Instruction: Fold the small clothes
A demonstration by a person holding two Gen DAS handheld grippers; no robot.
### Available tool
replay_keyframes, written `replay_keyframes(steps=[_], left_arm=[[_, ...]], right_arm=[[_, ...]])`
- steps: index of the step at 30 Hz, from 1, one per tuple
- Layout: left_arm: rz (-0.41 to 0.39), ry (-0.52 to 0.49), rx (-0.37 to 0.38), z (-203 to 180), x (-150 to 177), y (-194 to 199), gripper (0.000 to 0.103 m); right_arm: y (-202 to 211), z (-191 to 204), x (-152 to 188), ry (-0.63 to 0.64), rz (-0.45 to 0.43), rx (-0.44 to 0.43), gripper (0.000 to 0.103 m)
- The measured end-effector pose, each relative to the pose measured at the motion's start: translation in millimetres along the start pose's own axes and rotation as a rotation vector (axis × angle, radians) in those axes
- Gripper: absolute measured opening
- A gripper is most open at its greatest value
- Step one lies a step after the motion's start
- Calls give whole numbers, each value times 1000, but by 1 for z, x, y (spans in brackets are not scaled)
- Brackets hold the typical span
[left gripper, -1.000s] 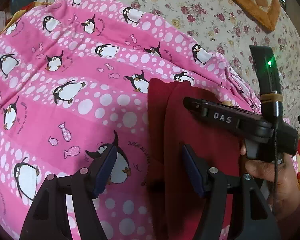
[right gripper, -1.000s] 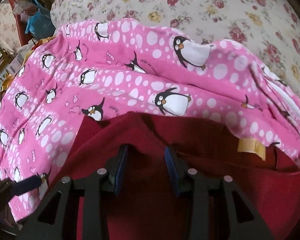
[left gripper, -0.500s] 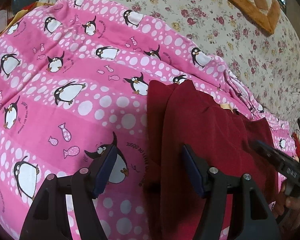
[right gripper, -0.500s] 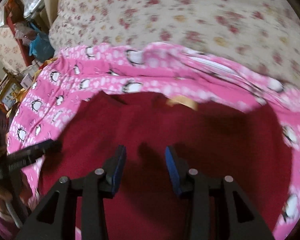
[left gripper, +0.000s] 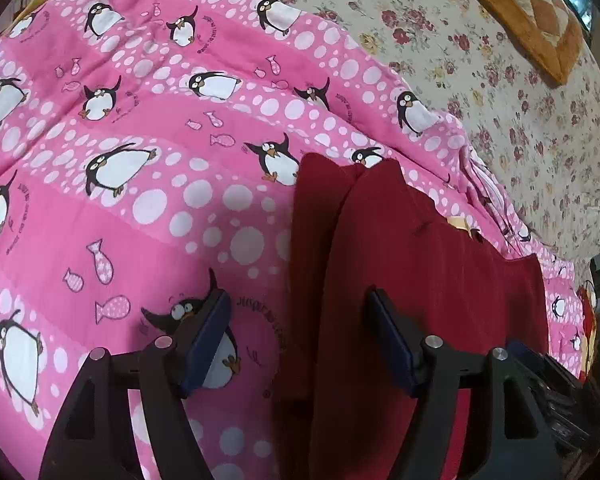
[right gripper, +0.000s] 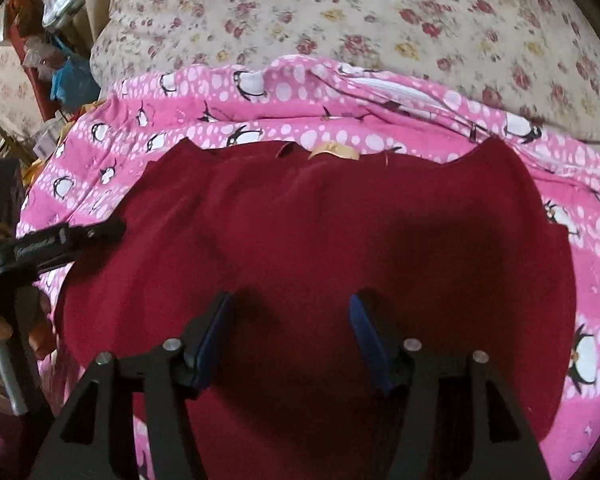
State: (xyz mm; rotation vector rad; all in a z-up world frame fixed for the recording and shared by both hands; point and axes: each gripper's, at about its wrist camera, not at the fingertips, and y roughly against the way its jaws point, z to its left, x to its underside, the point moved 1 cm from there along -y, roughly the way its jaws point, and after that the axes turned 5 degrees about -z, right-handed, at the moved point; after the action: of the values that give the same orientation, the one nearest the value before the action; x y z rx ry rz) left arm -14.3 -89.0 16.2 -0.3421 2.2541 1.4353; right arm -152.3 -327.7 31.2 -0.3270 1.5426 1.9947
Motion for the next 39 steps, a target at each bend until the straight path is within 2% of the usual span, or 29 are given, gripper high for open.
replay_keyframes(steps=[3, 6, 8, 10, 11, 15, 20, 27, 32, 35, 37, 39], left_arm=[[-9, 32, 30, 1, -3, 5, 51], [-5, 28, 54, -4, -4, 2, 51], [17, -14, 27, -11, -6, -8, 51], [-1, -55, -48, -15, -12, -16, 51], [-6, -56, -59, -14, -15, -18, 51], [-18, -27, -65, -5, -22, -24, 51], [-38, -42, -77, -2, -20, -25, 51], [-45, -62, -102, -8, -9, -11, 51], [24, -55, -75, -6, -3, -11, 59], [58, -23, -49, -3, -2, -10, 62], [84, -17, -38, -3, 0, -9, 65], [103, -20, -34, -5, 3, -10, 68]], right_arm=[[12, -5, -4, -58, 2, -80, 64], [15, -8, -7, -88, -10, -104, 64], [8, -8, -7, -103, 4, -105, 64], [0, -7, -3, -121, 19, -109, 64], [-1, -5, -2, -115, 12, -105, 64], [0, -3, 0, -87, 4, -107, 65], [3, -13, 1, -148, 2, -145, 65], [22, -10, 8, -118, -7, -118, 67], [29, -14, 10, -120, -27, -100, 68], [34, -14, 9, -97, -73, -82, 67], [37, -14, 5, -105, -105, -119, 61], [34, -17, -2, -166, -113, -204, 57]])
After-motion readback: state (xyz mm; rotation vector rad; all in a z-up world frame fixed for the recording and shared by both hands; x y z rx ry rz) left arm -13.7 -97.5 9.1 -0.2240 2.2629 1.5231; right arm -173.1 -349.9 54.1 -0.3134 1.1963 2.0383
